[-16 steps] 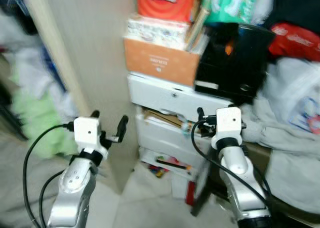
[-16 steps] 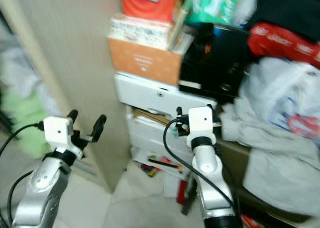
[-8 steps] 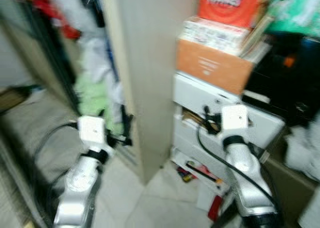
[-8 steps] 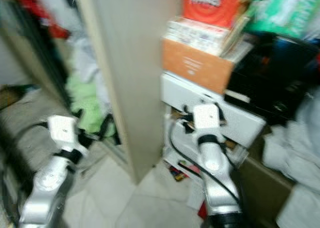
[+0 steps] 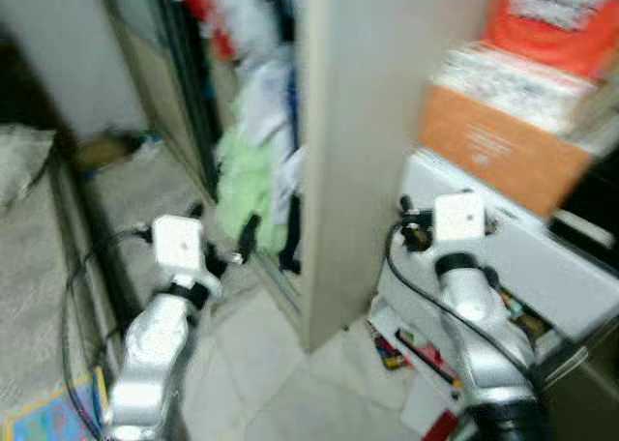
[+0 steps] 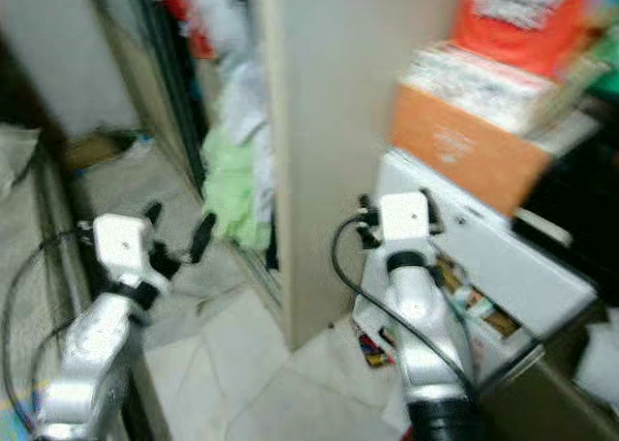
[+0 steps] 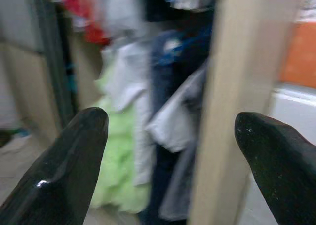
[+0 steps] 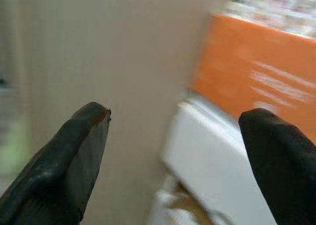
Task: Clean up the room
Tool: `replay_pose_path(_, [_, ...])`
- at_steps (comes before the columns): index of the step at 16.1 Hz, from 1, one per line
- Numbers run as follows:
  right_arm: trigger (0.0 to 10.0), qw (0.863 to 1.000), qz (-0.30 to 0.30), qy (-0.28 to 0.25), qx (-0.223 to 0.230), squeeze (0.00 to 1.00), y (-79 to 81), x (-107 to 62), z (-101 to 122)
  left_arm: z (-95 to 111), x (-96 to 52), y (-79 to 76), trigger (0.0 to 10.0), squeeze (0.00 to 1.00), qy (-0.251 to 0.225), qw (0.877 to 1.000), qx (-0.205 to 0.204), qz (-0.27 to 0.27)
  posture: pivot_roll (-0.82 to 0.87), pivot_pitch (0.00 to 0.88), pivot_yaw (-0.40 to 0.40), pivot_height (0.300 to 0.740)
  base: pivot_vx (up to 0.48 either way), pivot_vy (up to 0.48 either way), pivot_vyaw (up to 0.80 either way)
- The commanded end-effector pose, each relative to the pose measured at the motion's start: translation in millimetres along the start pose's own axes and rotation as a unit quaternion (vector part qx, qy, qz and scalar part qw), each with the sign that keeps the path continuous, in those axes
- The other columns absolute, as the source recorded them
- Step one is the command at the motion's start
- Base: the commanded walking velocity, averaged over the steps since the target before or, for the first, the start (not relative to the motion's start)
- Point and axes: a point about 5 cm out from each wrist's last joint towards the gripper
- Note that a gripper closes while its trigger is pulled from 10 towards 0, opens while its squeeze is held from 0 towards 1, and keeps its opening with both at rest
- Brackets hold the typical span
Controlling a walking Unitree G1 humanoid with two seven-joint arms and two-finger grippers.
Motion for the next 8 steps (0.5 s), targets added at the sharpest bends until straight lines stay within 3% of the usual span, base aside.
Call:
replay_pose_path(1, [10.0,1.000,-0.003,-0.005,-0.005,0.00,-4.4,0.9,1.2,1.2,2.0,-3.8,10.0,0.00,-0.005,1.000,0.004,-0.004,-0.08,0.016,-0.033,0.740,0.000,0.000,0.80])
replay_pose_path(8, [10.0,1.000,-0.001,-0.010,-0.005,0.00,-5.1,2.3,3.8,-1.0,3.3,-5.0,10.0,0.00,-0.004,1.000,0.001,-0.006,-0.09,0.016,-0.034,0.740,0.000,0.000,0.80])
Point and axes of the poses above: a point about 5 cm out from each wrist's last joint towards the gripper, its own x axis pointing out of the wrist towards the gripper, its own z axis along the axis of the wrist's last joint, y = z × x, and after that the axes turned 6 degrees about -x, right-handed
